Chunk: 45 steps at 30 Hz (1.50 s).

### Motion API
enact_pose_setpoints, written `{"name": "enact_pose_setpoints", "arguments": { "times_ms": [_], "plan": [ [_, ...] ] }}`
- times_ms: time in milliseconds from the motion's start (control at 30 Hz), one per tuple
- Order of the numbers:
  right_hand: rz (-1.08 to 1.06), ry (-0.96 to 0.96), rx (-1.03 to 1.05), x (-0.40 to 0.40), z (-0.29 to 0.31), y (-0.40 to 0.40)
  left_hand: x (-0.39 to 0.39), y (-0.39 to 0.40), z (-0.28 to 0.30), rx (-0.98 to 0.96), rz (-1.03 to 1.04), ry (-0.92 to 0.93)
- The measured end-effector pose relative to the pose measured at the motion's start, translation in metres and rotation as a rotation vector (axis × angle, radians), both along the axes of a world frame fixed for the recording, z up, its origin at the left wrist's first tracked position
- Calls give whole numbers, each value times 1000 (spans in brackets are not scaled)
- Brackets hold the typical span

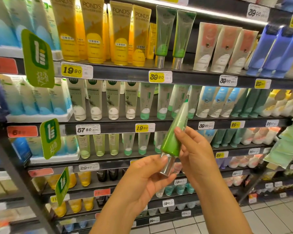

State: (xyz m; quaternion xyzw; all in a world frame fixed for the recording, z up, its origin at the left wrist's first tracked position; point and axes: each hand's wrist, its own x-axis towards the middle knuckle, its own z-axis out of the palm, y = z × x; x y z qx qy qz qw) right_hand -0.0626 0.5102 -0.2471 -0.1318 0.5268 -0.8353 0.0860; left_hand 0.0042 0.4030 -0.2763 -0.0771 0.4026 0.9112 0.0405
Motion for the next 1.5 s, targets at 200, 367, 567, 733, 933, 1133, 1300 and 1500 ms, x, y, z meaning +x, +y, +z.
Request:
{"name": "enact_pose_setpoints", "arguments": {
  "times_ms": [200, 367, 567, 733, 933, 1133, 1300, 1500],
  "plan": [
    [15, -26, -92, 0, -3, 2, 1, 1, 1, 140, -64, -27],
    [16, -88, -222, -1, -5, 4, 4, -2, 2, 294, -116, -43],
    [2, -77, -180, -2, -11, 4, 1, 0, -3, 179, -85, -10],
    [22, -7, -81, -2, -13, 5, -3, 1, -7, 31, 88, 9],
    [33, 18, -12, -3, -14, 3, -4, 2, -14, -319, 289, 43],
    [33, -35, 2, -4, -16, -1, 0, -3, -15, -812, 397, 157],
    [2, -103, -42, -3, -14, -3, 0, -2, -13, -912, 420, 202],
    [-27, -149, -81, -3, -13, -2, 0, 0, -13, -898, 408, 197]
  ]
}}
